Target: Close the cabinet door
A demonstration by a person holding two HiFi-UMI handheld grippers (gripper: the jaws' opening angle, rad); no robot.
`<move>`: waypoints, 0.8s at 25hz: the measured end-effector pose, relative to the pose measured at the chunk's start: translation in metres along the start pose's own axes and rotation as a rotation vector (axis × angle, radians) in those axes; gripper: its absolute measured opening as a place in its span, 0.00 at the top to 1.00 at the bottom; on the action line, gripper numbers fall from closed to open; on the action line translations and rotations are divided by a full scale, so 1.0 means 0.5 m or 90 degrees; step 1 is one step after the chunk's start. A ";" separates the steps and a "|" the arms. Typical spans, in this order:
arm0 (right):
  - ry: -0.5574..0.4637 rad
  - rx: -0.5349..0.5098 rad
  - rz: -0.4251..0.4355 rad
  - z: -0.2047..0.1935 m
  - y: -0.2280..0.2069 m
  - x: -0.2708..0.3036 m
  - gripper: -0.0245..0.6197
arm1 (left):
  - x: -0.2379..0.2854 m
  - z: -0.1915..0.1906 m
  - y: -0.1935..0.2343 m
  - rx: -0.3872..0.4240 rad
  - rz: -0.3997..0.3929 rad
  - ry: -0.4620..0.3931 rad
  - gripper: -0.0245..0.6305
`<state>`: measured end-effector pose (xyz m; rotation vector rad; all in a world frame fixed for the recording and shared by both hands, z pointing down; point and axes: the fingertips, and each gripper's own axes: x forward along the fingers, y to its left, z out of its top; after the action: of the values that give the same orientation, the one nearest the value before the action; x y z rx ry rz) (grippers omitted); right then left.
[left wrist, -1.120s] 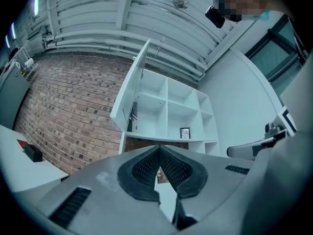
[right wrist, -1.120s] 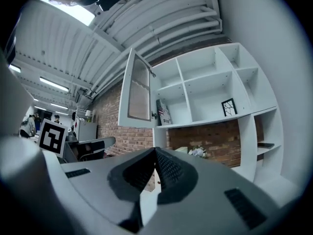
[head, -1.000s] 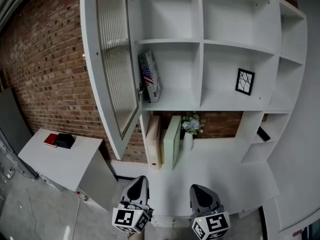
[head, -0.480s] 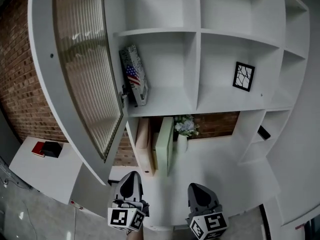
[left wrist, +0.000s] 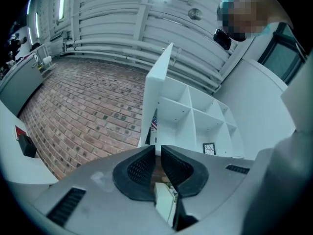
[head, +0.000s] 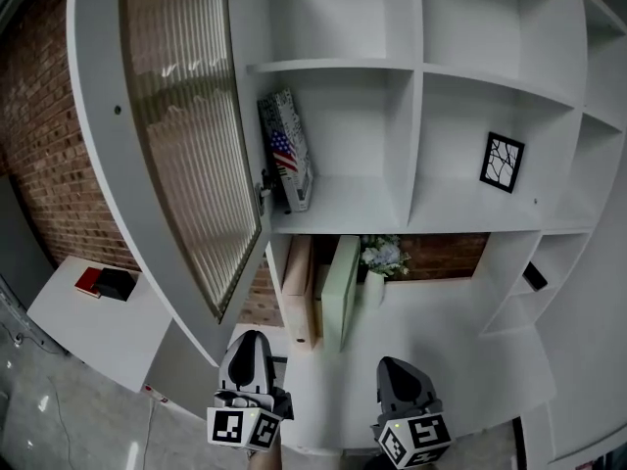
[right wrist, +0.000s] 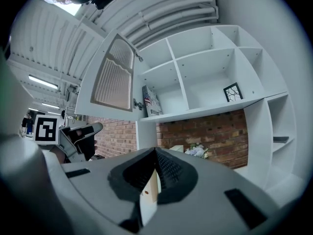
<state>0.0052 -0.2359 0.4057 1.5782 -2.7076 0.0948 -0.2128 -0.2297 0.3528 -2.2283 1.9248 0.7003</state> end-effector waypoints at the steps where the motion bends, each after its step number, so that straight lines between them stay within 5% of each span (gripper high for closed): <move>1: -0.001 -0.001 0.004 0.000 0.003 0.003 0.96 | 0.000 0.003 0.007 0.000 0.006 -0.002 0.94; 5: 0.001 -0.001 0.006 -0.006 0.005 0.005 0.96 | 0.000 0.016 0.023 0.001 0.019 -0.018 0.76; 20: -0.011 -0.004 -0.006 0.012 0.005 -0.033 0.96 | -0.028 0.131 0.005 0.062 0.040 -0.132 0.76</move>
<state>0.0113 -0.2208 0.3992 1.5967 -2.7113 0.0733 -0.2340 -0.1925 0.3011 -1.9625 1.8909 0.7929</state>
